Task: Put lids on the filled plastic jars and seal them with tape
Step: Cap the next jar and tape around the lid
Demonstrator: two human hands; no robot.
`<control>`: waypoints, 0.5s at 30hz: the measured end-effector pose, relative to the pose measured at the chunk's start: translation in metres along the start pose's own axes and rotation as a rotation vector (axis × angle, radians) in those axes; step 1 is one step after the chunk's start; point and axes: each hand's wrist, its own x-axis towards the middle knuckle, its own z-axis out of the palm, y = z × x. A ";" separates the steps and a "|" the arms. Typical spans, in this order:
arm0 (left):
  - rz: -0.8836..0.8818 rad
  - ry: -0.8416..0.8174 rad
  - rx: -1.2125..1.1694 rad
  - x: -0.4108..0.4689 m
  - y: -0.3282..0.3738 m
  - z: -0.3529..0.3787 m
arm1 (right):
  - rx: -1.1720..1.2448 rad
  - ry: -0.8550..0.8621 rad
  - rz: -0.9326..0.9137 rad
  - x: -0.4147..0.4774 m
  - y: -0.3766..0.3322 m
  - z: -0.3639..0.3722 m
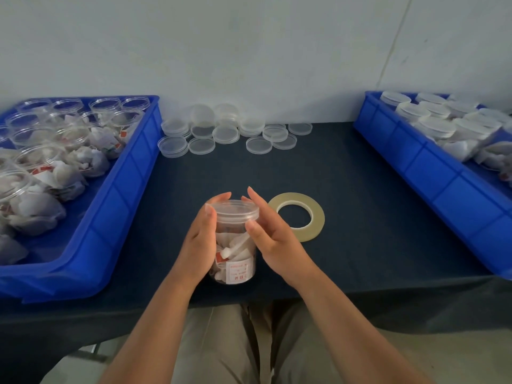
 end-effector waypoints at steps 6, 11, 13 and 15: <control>-0.034 0.018 -0.029 0.001 0.000 0.001 | -0.010 0.001 0.002 0.003 -0.001 -0.002; 0.056 0.050 0.006 -0.011 0.003 0.008 | -0.170 0.013 0.007 0.000 -0.014 -0.020; 0.060 0.054 -0.008 -0.017 0.004 0.015 | -0.412 0.013 -0.013 -0.007 -0.027 -0.019; 0.071 0.061 -0.017 -0.022 0.007 0.023 | -0.598 0.024 -0.043 -0.014 -0.036 -0.016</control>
